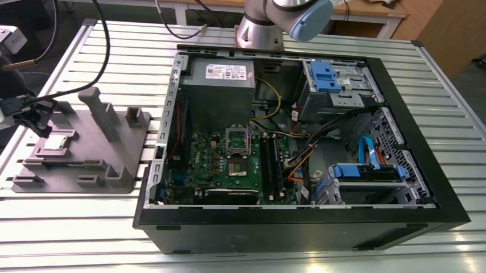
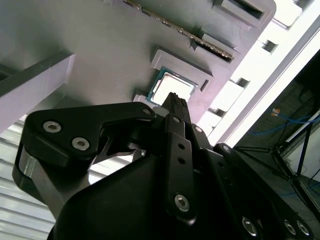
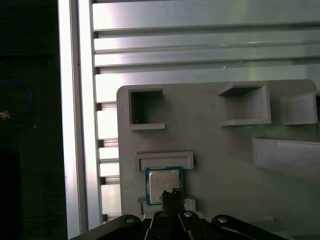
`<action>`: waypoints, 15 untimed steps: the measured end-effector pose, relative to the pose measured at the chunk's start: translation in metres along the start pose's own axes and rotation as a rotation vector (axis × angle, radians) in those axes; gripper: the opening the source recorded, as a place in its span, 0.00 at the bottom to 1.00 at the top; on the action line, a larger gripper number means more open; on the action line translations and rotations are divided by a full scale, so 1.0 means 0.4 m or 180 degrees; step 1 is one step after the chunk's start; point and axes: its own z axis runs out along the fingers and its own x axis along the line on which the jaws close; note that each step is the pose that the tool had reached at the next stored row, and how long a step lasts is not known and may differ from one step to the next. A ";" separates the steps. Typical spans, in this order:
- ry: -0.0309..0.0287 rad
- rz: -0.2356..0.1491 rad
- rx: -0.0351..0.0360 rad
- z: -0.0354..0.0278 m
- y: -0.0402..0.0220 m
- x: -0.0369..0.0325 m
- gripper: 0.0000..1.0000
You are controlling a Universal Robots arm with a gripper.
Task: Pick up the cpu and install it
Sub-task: 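Reach for the cpu, then pick up the cpu and move it towards the insertion slot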
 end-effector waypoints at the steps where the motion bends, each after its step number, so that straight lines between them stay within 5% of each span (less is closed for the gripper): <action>1: 0.0000 0.0000 0.0000 0.000 0.000 0.000 0.11; 15: 0.0000 0.0000 0.0000 0.006 0.000 0.000 0.11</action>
